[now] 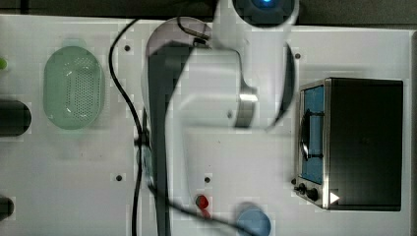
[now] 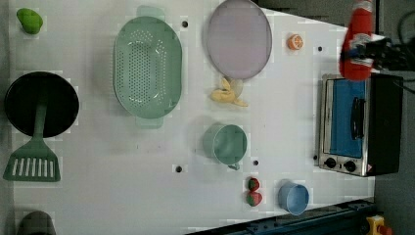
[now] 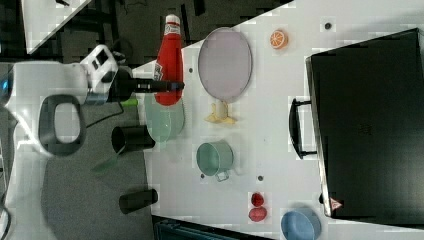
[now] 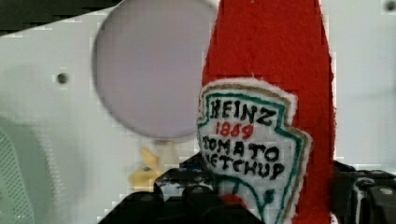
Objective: Pick ketchup from plate and place it on table.
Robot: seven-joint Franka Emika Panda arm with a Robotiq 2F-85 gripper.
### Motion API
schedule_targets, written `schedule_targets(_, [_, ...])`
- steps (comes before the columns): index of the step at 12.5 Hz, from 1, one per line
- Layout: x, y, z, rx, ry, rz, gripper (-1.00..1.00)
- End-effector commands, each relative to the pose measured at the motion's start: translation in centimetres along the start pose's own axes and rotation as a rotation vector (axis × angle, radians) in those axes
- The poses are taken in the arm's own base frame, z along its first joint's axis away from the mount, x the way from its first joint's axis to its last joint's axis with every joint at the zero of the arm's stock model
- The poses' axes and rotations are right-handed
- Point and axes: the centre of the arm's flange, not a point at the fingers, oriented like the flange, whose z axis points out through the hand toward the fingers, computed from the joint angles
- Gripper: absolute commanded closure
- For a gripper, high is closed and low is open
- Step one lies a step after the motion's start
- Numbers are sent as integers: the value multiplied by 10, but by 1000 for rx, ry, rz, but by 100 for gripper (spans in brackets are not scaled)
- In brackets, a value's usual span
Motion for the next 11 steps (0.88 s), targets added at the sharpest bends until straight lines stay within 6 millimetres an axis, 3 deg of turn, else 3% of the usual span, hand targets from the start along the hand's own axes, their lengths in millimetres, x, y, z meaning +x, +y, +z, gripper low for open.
schedule_targets(1, [-38,18,55,-41,-132,128,-27])
schedule_targets(5, [-80,33,98,-49,-105,168,-27])
schedule_targets(11, [-119,48,197,-48,-94,177,-26])
